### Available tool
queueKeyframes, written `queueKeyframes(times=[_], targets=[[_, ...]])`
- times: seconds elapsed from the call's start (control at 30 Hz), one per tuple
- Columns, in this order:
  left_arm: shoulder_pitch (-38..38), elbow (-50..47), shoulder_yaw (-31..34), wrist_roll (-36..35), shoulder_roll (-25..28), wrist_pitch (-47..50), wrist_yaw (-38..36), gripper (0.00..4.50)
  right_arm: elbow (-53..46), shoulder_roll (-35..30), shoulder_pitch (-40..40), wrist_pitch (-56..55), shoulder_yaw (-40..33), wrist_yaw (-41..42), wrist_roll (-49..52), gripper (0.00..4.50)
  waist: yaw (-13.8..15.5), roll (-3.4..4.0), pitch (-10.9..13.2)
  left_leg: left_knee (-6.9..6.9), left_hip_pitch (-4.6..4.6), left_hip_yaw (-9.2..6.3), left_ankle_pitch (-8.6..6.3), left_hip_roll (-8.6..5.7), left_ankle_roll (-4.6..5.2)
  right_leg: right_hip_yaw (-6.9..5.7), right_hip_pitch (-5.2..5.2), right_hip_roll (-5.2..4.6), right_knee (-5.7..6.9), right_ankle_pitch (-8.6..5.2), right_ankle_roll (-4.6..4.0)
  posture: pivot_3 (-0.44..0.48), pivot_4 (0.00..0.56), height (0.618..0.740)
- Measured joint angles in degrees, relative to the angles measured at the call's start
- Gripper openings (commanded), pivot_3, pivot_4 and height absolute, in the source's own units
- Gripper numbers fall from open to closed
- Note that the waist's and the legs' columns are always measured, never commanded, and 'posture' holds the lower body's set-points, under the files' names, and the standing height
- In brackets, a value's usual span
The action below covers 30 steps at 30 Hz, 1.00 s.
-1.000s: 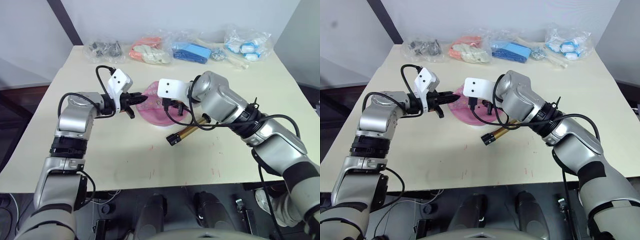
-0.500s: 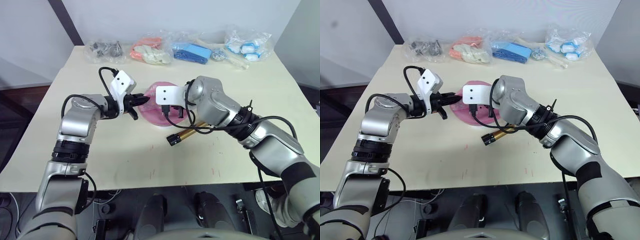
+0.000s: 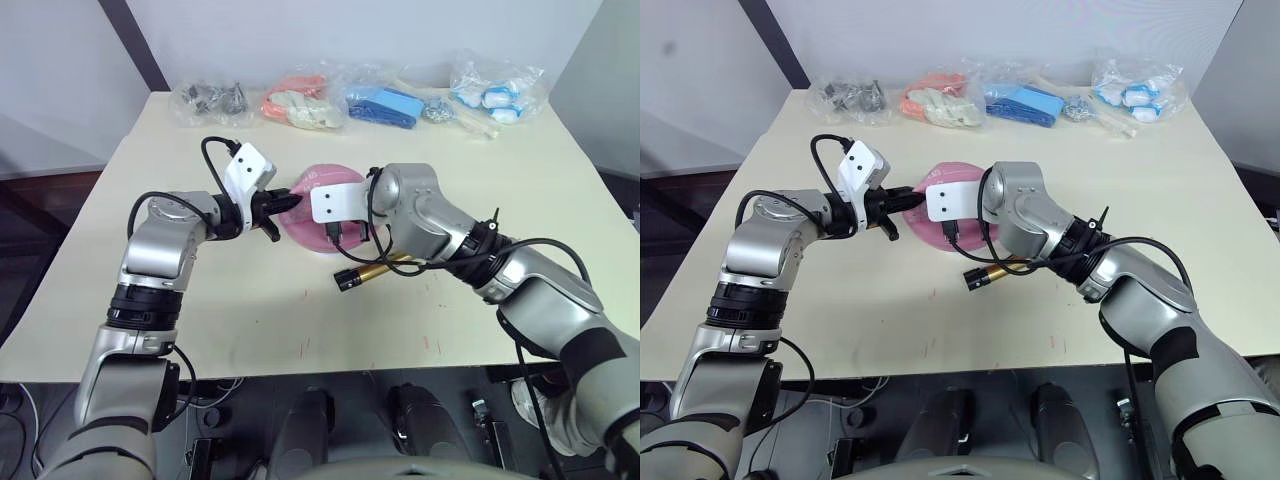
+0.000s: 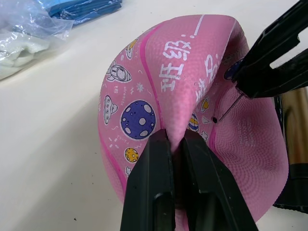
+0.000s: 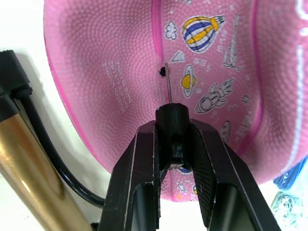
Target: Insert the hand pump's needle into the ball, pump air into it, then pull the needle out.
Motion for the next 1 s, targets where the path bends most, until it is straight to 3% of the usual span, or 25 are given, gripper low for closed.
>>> queueKeyframes(times=[1.0], targets=[[0.6, -1.4, -0.2, 0.0, -0.7, 0.7, 0.9, 0.05, 4.8, 2.6, 0.6, 0.0, -0.8, 1.7, -5.0, 0.4, 0.1, 0.0, 0.0, 0.0, 0.06, -0.12, 0.02, -0.07, -0.03, -0.09, 0.1, -0.05, 0.0, 0.0, 0.0, 0.0, 0.15, 0.74]])
